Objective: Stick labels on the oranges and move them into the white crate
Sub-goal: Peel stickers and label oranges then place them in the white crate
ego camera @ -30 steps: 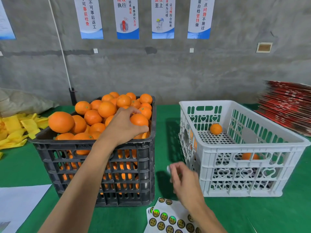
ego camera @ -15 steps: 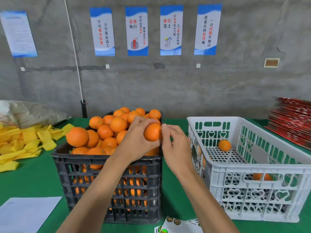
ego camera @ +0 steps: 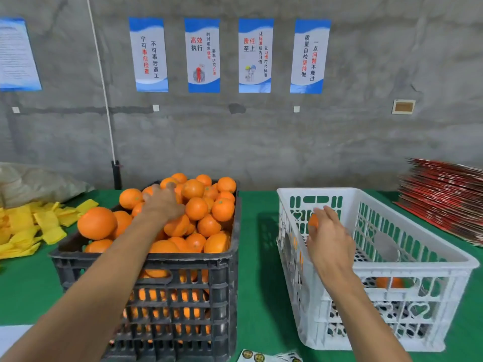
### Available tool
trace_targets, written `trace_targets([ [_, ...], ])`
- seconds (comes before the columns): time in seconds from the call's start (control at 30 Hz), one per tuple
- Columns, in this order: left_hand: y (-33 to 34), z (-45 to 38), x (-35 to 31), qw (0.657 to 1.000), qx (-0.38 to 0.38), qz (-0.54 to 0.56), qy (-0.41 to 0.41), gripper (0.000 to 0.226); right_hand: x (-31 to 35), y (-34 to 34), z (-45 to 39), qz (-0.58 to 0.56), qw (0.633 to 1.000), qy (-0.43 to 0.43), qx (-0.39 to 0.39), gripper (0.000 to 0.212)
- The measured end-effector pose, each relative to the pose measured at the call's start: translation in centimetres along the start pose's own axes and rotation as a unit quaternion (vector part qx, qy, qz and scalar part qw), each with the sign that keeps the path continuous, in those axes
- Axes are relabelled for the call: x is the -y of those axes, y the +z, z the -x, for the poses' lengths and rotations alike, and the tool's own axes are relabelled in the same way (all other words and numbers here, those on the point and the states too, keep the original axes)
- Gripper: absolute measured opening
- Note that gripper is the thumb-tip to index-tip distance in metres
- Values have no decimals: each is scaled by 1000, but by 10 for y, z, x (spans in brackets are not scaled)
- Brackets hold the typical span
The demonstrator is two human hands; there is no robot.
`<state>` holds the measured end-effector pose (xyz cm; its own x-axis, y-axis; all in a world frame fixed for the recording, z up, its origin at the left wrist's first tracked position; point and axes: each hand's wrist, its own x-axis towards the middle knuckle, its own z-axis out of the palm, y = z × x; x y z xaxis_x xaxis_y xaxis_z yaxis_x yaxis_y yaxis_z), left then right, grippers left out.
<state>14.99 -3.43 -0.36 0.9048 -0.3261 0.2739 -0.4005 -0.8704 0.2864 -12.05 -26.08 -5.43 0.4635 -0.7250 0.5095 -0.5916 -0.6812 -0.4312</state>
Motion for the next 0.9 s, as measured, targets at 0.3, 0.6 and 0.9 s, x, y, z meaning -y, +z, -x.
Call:
trace_targets([
  [0.3, -18, 14, 6, 993, -108, -45, 3, 64, 23, 15, 33, -135, 950, -267, -85, 19],
  [0.6, -16, 105, -12, 961, 3, 250, 120, 78, -22, 84, 136, -136, 909, -271, 286, 20],
  [0.9, -9, 109, -12, 964, 47, 225, 135, 64, -47, 115, 163, -149, 887, -195, 391, 57],
])
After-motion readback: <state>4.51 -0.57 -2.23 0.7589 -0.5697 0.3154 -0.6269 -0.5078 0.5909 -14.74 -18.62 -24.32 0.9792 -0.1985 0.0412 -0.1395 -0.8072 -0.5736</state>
